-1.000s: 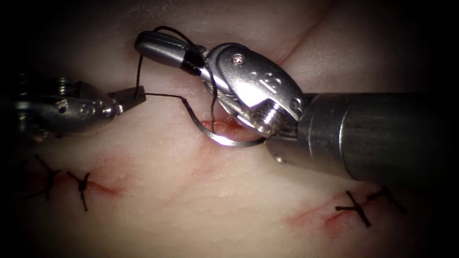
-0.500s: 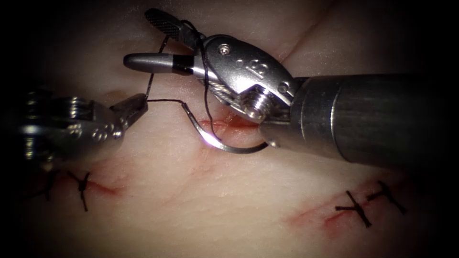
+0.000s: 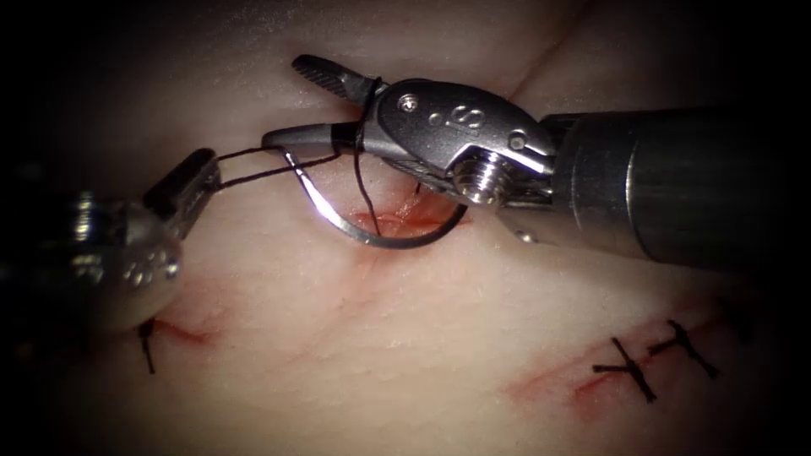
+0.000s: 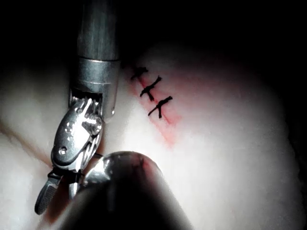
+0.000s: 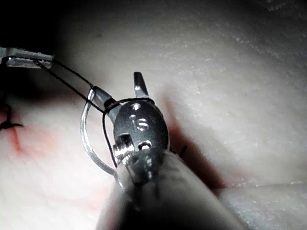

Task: Wound Closure

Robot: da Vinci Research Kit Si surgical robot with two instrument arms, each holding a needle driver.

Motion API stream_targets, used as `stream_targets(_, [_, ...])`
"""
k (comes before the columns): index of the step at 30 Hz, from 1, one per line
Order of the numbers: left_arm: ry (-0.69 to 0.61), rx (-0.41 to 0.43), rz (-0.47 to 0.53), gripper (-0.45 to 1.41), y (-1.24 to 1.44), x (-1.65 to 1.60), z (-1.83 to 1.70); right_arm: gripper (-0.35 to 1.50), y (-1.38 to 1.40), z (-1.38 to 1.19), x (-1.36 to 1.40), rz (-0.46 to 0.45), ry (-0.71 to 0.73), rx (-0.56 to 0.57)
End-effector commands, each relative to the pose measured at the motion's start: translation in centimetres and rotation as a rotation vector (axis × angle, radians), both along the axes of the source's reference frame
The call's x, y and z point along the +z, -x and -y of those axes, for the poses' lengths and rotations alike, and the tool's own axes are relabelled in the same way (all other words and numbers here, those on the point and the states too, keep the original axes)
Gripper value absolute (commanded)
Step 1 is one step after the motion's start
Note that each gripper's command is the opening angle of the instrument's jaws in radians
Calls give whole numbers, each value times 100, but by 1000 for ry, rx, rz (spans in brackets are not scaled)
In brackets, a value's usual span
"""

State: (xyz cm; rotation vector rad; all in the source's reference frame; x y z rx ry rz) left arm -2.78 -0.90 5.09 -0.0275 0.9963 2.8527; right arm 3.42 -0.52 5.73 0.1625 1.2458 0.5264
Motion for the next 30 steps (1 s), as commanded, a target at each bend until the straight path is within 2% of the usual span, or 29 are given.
stream_targets(1, [-9,6,5,-45,5,2,-3,86,-7,8,10,9,-1,-11])
stream_targets(6, [-18,62,-6,-45,2,-5,-12,86,-7,13,14,5,3,-31])
stream_targets(8, [-16,92,-27,-45,0,3,-13,86,-8,14,13,-9,1,-49])
stream_targets(11, [-15,92,-39,-45,-4,13,-14,86,-8,16,11,-14,-1,-64])
stream_targets(16, [-24,120,-55,-45,-13,28,-28,78,-9,25,17,-17,0,-122])
stream_targets(22, [24,182,-7,-45,-17,34,-56,68,-12,44,27,-23,2,-201])
stream_targets(25, [49,203,15,-45,-18,32,-67,53,-12,51,30,-26,-6,-230])
stream_targets(30, [103,229,63,-45,-16,32,-80,46,-13,59,34,-30,-17,-248])
